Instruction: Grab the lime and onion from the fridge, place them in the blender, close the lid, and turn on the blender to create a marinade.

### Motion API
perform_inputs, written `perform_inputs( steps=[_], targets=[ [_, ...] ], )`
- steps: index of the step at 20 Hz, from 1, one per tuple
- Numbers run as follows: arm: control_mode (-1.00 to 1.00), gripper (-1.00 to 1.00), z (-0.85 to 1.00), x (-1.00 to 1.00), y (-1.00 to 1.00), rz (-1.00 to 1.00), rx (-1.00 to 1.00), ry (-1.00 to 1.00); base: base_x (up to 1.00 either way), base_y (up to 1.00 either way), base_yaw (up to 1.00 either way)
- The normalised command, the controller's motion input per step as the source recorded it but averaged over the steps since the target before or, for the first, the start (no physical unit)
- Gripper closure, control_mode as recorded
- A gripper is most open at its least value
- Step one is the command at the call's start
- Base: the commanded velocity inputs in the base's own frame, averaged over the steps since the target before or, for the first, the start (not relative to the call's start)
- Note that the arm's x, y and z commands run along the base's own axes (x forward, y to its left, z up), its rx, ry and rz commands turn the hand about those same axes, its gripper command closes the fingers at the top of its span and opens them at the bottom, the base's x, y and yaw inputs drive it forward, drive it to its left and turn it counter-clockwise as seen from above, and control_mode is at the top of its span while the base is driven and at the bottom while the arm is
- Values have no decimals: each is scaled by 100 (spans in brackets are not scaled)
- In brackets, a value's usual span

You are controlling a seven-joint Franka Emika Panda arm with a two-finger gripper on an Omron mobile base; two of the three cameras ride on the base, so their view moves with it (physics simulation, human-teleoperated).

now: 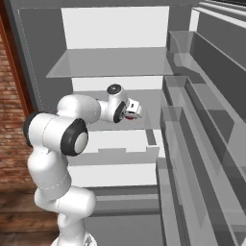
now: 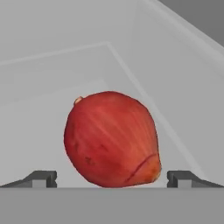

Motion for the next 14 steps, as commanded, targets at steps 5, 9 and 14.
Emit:
perform_inputs(
  steps=[5,9,14],
  targets=[
    [-100,-100,-7,30,-15,0,2,4,0,0,0],
    [-100,-100,-10,28,-3,0,2,3,0,0,0],
    [-100,-100,-21,15,0,0,1,3,0,0,0]
  ],
)
